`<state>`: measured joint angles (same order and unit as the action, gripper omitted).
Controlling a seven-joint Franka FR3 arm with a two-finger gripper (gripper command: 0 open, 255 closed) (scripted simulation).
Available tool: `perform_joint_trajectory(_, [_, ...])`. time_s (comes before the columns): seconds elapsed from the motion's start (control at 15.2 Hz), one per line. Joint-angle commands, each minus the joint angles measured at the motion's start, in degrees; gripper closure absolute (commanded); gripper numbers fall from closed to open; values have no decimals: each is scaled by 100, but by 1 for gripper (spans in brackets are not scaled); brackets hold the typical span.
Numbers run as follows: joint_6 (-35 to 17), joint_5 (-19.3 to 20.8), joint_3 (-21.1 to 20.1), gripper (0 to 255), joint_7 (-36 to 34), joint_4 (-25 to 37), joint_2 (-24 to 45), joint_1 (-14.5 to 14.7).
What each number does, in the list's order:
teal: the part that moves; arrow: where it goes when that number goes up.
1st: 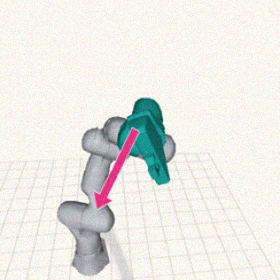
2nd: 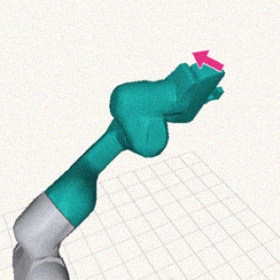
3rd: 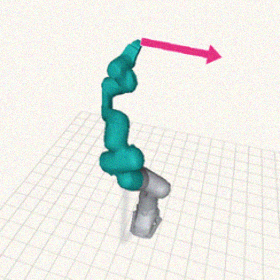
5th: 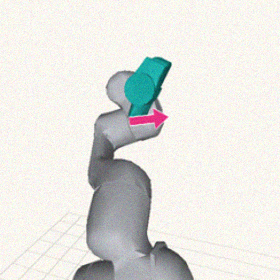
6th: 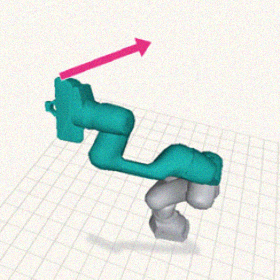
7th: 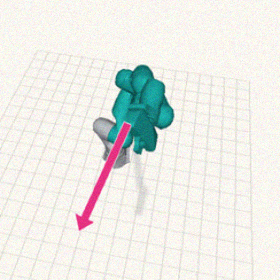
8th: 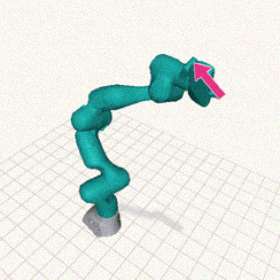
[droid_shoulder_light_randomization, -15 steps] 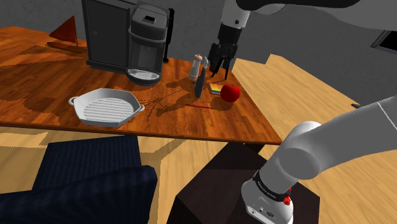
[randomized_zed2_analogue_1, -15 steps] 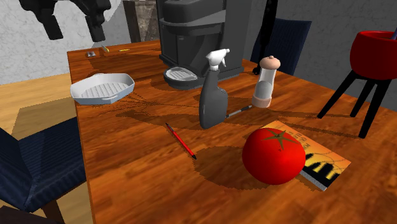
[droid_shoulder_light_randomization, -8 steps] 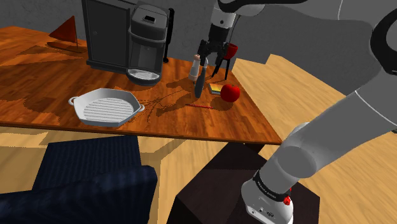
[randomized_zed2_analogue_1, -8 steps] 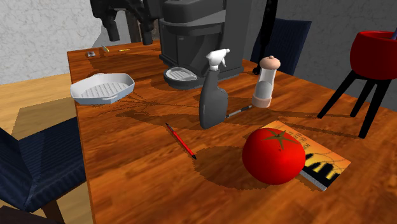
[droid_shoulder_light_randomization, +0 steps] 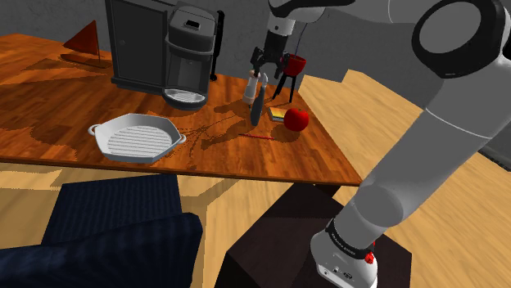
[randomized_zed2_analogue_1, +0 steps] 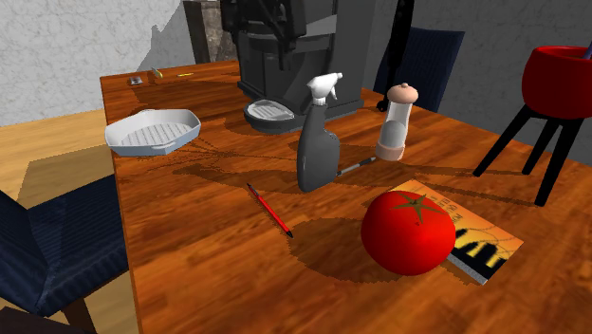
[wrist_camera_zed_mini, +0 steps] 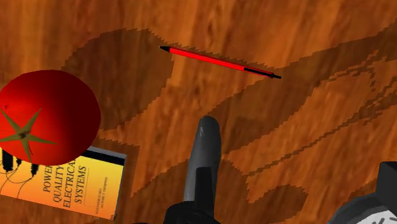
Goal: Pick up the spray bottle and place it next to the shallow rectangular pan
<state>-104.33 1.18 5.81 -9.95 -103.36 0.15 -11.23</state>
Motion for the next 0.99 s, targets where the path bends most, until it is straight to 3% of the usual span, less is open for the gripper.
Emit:
perform_joint_trajectory(0.0, [5, -41, 91, 0, -135, 379, 346, -91])
perform_joint_trajectory(0.4, [88, -216, 330, 0, -448, 1474, 1296, -362])
perform_joint_trajectory(0.92, [-474, -227, 327, 0, -440, 967, 1352, -362])
